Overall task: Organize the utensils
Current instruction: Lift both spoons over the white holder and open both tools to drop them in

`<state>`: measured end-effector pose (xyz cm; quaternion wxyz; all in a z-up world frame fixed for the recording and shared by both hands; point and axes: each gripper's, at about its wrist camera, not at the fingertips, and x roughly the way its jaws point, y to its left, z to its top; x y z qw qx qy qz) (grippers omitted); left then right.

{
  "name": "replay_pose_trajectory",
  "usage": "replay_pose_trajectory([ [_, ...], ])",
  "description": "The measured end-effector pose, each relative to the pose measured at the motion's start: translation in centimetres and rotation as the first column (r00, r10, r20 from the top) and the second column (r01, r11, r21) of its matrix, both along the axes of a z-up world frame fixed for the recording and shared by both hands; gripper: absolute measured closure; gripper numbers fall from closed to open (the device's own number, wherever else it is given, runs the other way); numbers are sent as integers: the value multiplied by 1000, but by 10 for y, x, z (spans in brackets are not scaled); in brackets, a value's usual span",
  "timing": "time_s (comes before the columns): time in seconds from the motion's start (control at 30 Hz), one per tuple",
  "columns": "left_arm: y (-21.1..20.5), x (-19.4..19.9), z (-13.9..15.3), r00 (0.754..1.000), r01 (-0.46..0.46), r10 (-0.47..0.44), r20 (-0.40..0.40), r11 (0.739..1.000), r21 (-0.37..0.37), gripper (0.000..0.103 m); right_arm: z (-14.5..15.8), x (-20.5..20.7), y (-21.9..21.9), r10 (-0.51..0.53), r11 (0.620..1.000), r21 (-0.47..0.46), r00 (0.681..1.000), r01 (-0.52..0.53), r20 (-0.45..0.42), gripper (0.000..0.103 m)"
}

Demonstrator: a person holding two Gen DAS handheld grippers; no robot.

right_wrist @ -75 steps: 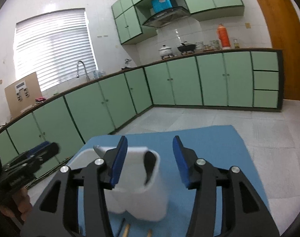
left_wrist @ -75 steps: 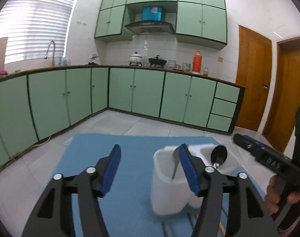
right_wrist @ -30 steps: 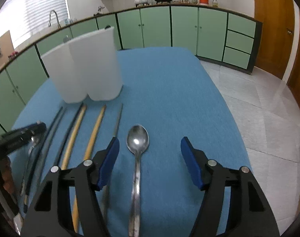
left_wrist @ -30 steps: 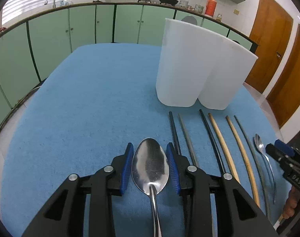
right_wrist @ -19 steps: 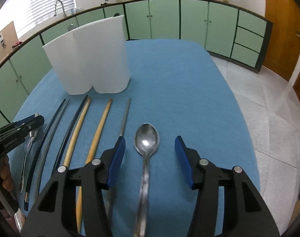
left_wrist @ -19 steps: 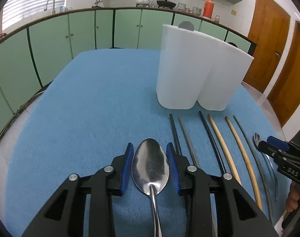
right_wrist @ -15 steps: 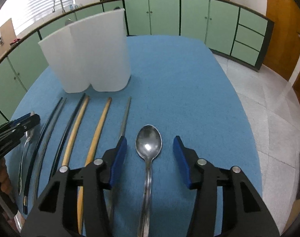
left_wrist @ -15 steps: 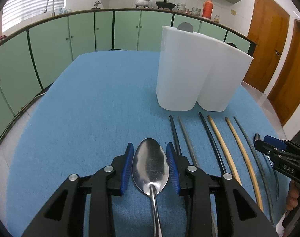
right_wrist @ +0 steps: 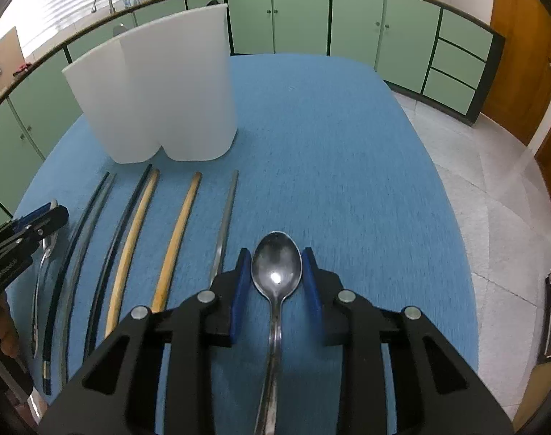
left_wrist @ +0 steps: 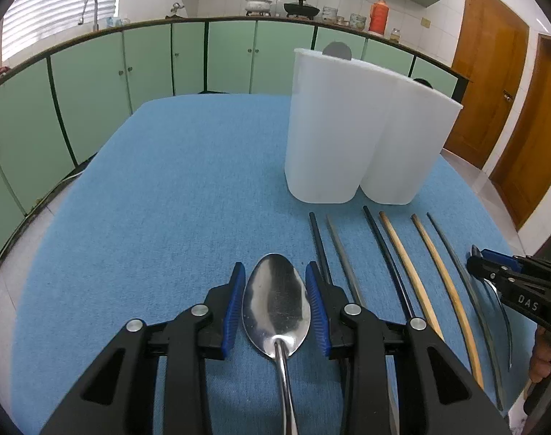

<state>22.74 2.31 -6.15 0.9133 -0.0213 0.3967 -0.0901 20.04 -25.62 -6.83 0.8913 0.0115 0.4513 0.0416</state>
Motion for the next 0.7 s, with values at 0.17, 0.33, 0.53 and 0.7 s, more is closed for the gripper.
replay_pose_trajectory([
  [0.17,3,-15,14,998,6,-4,70,999,-36,69,17,-16,-8,0,999,49,995,-5,98,76],
  [0.33,12,-32,37,984,9,3,177,998,-67,69,46,-31,-16,3,994,102,970,-29,243,76],
  [0.53,19,-45,59,963,15,16,270,994,-112,69,70,-37,-21,2,992,122,943,-45,333,76],
  [0.7,22,-47,75,946,22,23,324,991,-135,70,85,-39,-17,11,990,126,927,-63,374,76],
])
